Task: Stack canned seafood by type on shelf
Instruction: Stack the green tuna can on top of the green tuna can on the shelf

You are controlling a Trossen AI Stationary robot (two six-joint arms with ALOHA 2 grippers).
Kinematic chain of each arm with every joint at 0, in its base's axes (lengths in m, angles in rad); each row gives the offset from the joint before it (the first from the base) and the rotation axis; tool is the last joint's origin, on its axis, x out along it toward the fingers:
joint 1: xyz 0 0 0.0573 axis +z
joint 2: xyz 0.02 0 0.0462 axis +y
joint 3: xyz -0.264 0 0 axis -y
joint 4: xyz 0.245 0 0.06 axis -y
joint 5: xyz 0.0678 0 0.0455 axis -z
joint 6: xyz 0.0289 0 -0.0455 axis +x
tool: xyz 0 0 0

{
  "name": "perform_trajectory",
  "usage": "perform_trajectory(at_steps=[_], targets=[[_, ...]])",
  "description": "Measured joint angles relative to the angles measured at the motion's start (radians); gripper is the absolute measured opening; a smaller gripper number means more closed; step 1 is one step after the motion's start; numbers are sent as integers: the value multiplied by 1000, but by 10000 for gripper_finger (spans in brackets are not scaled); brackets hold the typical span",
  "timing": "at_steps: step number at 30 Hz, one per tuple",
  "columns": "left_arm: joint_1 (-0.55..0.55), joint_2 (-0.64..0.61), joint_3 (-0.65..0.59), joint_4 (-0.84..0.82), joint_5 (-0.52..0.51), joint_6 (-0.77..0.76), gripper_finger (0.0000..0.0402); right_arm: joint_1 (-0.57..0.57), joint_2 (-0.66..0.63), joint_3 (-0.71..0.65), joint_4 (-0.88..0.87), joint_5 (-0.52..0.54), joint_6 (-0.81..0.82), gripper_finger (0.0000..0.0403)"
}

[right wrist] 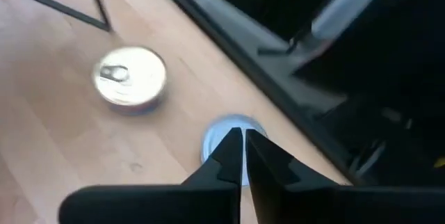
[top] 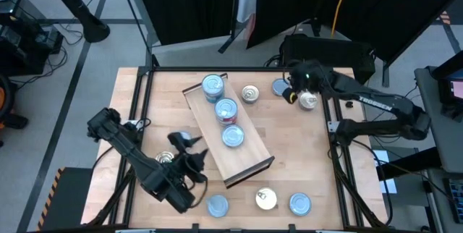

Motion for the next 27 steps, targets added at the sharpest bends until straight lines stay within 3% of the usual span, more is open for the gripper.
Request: perform_trajectory(at_steps=[2,10,27], targets=[[1,-5,-49,-15,-16,-102,237,-64,48,-2,-9,-44,5,3],[-8,-45,-98,19,-12,-113,237,-195,256,-105,53,-167,26,1],[-23,-49,-98,3,-43,-113,237,-223,418,-146,219,-205,13,0]])
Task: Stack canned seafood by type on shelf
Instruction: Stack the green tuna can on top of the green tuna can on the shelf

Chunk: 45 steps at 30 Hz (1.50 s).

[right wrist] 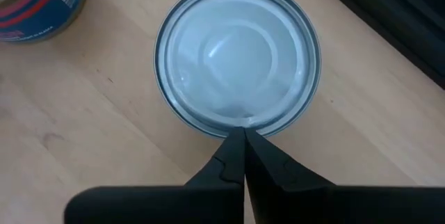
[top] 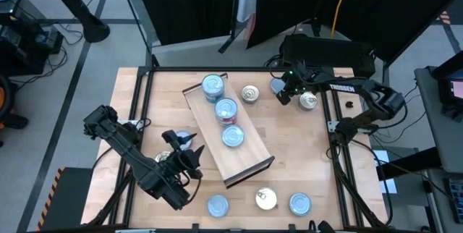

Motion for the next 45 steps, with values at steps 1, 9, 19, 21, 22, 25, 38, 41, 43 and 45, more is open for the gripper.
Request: perform_trajectory(at_steps=[1,9,19,21,22,25,38,41,43,45], targets=[[0,0,0,-1,0,-1,237,0,4,0,-1,1,0,0],[0,0,0,-12,0,-6,237,0,13,0,-21,2,1,0],[-1,0,0,-17,1,-5,237,0,22,-8,-133,-2,9,1],[-1,0,0,-17,2,-6,237,1,21,-11,-160,-1,9,1],[-1,0,0,-17,3,-6,237,1,18,-8,-158,-1,9,1],[-1,0,0,-20,4,-6,237,1,7,-8,-193,-1,-2,1],[1,0,0,-21,4,-5,237,156,-334,104,-522,-111,-333,78],[1,0,0,-21,4,-5,237,220,-347,122,-500,11,-509,143],[1,0,0,-21,5,-5,237,242,-338,131,-453,68,-630,195],[1,0,0,-21,5,-5,237,247,-323,132,-388,86,-745,245]])
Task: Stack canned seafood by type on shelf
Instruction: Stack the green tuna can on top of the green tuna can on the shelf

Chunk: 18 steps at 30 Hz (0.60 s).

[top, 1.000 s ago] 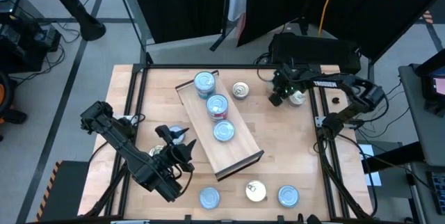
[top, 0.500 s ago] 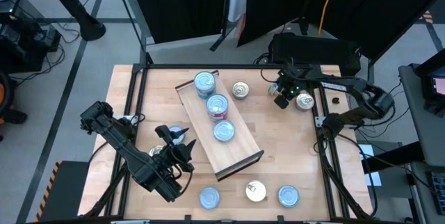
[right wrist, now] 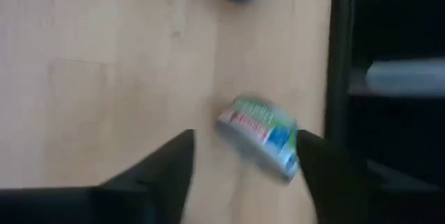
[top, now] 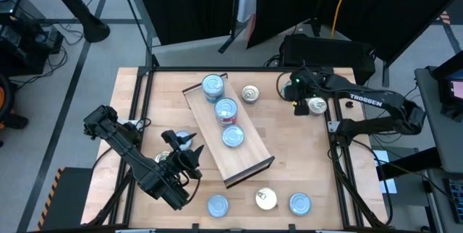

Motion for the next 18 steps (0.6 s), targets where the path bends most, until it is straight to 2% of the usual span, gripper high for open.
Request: perform_trajectory(at_steps=[2,5,9,18], targets=[[-1,0,0,0,0,0,237,-8,29,0,58,-3,-97,286],[-1,0,0,0,4,0,237,-33,77,0,126,-3,-198,313],[-2,0,0,-1,8,0,237,-76,160,1,130,-3,-274,311],[-1,0,0,-7,18,7,237,-109,303,90,83,22,-315,302]])
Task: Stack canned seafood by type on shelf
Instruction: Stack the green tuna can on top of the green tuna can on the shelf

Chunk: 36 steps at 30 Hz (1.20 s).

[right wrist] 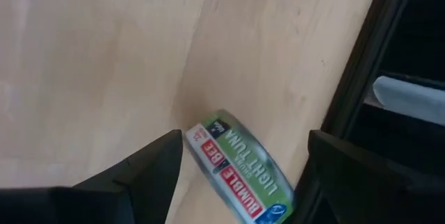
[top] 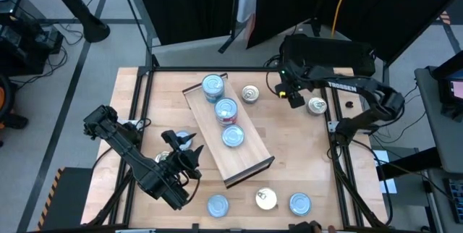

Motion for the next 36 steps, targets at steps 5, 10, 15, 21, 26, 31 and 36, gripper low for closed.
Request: perform_trajectory(at_steps=[5,10,15,21,26,31,36], targets=[[0,0,0,-1,17,18,237,-15,81,71,-85,28,0,302],[-2,0,0,-1,35,21,237,-20,117,114,-141,29,36,301],[-2,0,0,-2,35,29,237,-38,154,119,-155,31,27,301],[-2,0,0,-2,35,45,237,-53,208,118,-148,102,6,268],[-2,0,0,-2,35,45,237,-45,213,118,-157,113,2,192],[-2,0,0,-2,35,45,237,-30,213,118,-184,116,28,122],[-2,0,0,-2,34,45,237,21,191,120,-190,105,115,120]])
